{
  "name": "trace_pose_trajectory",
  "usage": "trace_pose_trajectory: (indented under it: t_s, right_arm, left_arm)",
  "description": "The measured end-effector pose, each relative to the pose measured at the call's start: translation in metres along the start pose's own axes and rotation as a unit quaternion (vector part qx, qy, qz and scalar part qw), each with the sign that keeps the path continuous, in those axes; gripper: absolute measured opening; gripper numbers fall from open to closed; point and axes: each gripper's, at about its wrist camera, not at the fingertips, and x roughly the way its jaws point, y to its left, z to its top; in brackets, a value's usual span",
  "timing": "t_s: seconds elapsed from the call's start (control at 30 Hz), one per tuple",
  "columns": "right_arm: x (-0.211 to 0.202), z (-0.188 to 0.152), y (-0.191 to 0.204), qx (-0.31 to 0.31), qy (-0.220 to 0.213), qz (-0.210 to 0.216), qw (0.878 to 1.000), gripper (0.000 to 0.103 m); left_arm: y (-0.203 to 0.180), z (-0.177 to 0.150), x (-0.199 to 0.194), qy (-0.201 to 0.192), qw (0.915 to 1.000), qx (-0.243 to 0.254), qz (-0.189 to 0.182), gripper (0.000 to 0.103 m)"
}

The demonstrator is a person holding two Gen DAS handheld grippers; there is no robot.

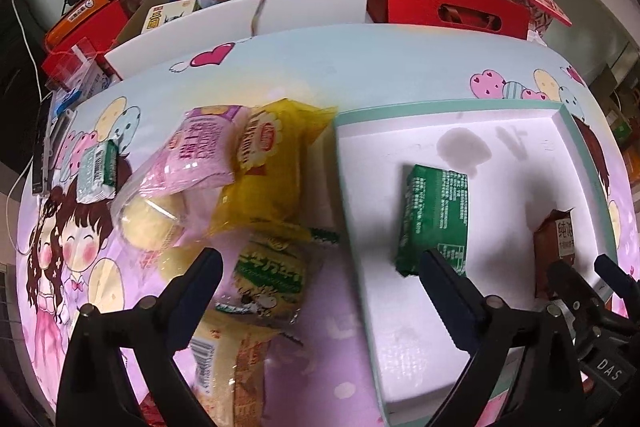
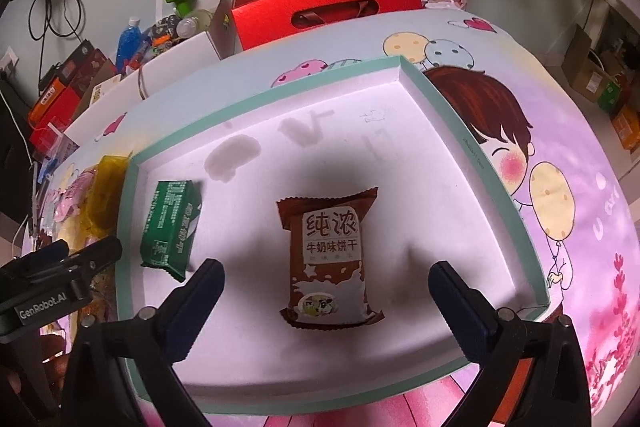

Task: Organize snacks
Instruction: 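Withdraw both open tools from the tray back to the snack pile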

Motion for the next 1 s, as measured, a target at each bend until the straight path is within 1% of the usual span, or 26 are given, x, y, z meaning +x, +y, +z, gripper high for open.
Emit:
trace_pose_trajectory:
  t_s: [0.1,0.2,0.27,0.37,0.53,0.63,0.83,1.0]
  right_arm:
    - [-0.005,-0.003,0.005,-0.002,-0.005,0.006,1.000,0.103]
    - [-0.012,-0.005,0.014,-0.010,-0.011,0.012,1.000,0.103]
    - [-0.019,-0.008,0.020,-0.015,-0.017,0.020,1.000,0.103]
    - [-0.029,-0.012,0.032,-0.024,-0.025,0.031,0.999,0.103]
    - [-0.043,-0.022,0.058,-0.041,-0.033,0.053,0.997,0.103]
    - [-0.048,-0.028,0.078,-0.058,-0.032,0.072,0.995,0.103]
    - [-0.044,-0.042,0.122,-0.092,-0.010,0.109,0.990,0.103]
    - [-0.039,-0.052,0.155,-0.120,0.001,0.126,0.985,0.103]
  left_arm:
    - [0.009,-0.004,-0.008,-0.006,1.0000,0.000,-0.002,0.099]
    - [0.019,-0.008,-0.017,-0.006,0.9999,0.002,0.009,0.098]
    - [0.029,-0.012,-0.025,-0.008,0.9998,-0.004,0.017,0.098]
    - [0.044,-0.019,-0.037,-0.012,0.9997,-0.015,0.016,0.098]
    - [0.074,-0.038,-0.052,-0.017,0.9987,-0.048,0.005,0.098]
    - [0.094,-0.052,-0.057,-0.019,0.9976,-0.066,0.008,0.098]
    - [0.136,-0.081,-0.052,-0.009,0.9932,-0.113,0.024,0.098]
    - [0.166,-0.110,-0.041,0.005,0.9873,-0.156,0.029,0.098]
